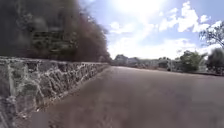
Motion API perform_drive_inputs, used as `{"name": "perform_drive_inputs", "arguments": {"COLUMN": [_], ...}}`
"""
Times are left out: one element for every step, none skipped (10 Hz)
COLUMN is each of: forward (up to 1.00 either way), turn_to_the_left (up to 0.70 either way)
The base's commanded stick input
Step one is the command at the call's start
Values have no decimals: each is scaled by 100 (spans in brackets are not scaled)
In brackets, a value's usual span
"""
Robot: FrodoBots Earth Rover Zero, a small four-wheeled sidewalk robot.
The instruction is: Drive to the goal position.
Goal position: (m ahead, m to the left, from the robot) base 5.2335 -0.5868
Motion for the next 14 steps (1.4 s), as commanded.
{"name": "perform_drive_inputs", "arguments": {"forward": [50, 50, 50, 50, 50, 50, 50, 50, 50, 50, 50, 50, 50, 50], "turn_to_the_left": [0, 0, 0, 0, 0, 0, 0, 0, 0, 0, 0, 0, 0, 0]}}
